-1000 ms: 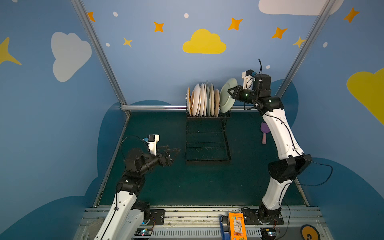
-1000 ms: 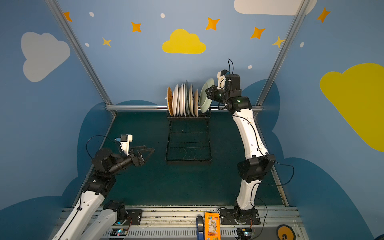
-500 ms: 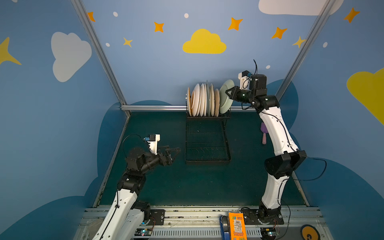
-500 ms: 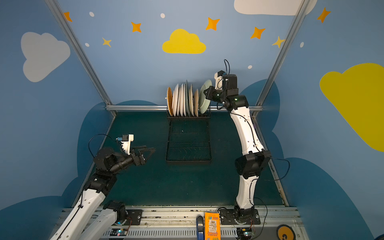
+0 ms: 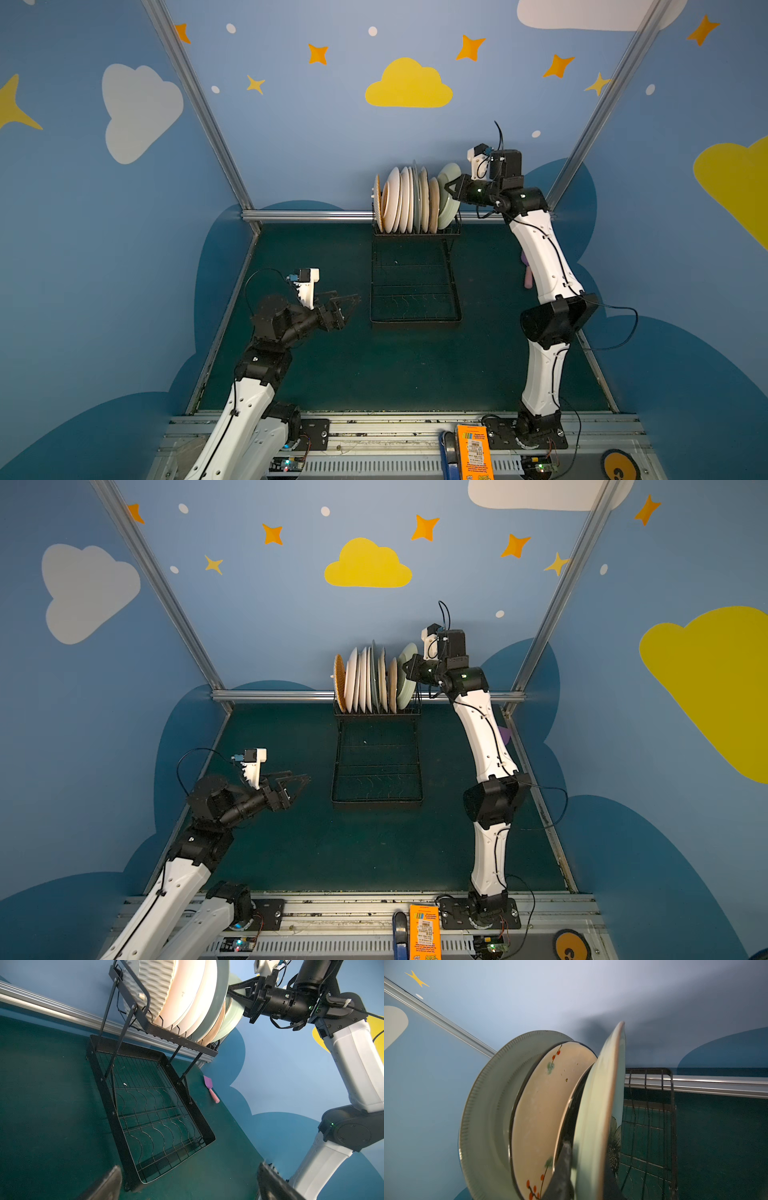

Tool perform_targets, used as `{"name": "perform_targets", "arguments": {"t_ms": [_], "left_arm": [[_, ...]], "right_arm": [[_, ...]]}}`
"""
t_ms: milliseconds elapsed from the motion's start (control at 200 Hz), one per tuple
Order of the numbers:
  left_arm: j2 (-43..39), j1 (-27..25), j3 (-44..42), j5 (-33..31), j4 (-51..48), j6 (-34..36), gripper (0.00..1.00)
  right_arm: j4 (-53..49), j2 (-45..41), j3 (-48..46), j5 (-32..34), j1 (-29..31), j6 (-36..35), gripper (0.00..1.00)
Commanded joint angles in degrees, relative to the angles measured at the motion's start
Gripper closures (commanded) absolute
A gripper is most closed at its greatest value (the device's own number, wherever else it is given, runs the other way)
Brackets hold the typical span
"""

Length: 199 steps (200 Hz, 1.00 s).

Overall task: Load the plates into the dish rack
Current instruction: 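Lower the floral plate into the rack slot with right gripper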

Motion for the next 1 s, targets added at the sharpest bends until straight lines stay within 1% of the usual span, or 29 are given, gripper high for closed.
{"name": "perform_targets", "arguments": {"t_ms": [0, 245, 410, 736, 991], "left_arm": [[-0.17, -0.12, 0.93, -0.51, -0.29, 1.15, 0.00], [0.09, -0.12, 0.68, -1.40, -0.47, 0.62, 0.00], [0.06, -0.13, 0.40, -1.97, -0.95, 0.23, 0.00], [1.01, -0.13, 0.22, -3.74, -1.91, -0.38, 0.00], [2.67, -0.21, 2.29, -3.87, -3.60, -1.59, 0.00]], "right_arm": [[2.82, -0.85, 3.61, 2.08, 0.44, -3.27, 1.00], [-0.35, 1.61, 6.56, 4.11, 1.03, -5.12, 1.00], [-0.79, 2.52, 6.60, 4.11, 1.24, -5.84, 1.00], [-1.83, 3.98, 6.86, 6.26, 2.03, -7.86, 1.00], [-2.34, 5.72, 6.94, 4.75, 1.95, -8.22, 1.00]]}}
